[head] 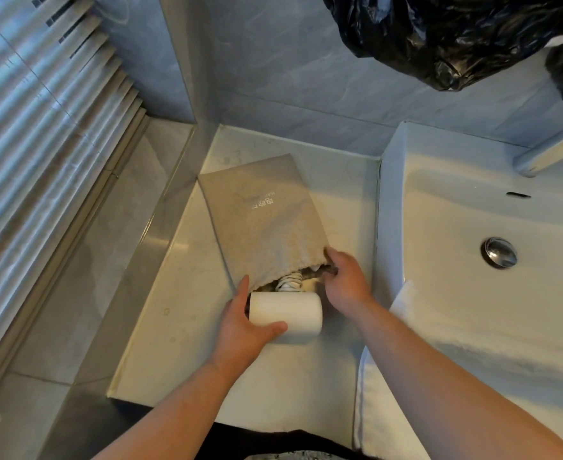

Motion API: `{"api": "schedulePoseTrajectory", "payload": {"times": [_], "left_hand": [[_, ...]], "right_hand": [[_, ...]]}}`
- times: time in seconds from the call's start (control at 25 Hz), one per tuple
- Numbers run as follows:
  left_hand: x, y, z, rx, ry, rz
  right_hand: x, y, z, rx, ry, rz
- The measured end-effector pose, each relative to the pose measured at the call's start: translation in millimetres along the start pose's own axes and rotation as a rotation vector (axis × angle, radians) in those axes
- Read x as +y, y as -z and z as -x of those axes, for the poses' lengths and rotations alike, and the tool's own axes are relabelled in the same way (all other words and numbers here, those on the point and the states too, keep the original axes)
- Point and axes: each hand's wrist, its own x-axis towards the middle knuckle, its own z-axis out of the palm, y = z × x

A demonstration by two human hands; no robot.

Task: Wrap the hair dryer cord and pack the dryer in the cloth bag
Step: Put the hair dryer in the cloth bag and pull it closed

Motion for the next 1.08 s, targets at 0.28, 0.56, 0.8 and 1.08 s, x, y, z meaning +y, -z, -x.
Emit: {"api": "schedulePoseTrajectory", "payload": {"times": [0.28,0.56,0.8,1.08], "left_hand": [[7.8,-4.1,-4.1,0.037,0.008,0.164],[11.7,6.8,-19.3,0.129,0.011,0.216],[10.3,18.5,-25.8,0.14,-0.071,-0.054],[-6.3,33.1,-23.7,0.122,-0.246,-0.443]], "right_hand": [[10.3,-4.9,23.0,0.003,0.033,-0.034],[-0.6,-19.7,75.2,-0.089,0.025,-0.133],[-18.7,-29.9,68.5,0.015,0.001,-0.198],[-15.1,-31.3,67.1,0.043,-0.052,-0.132]]}}
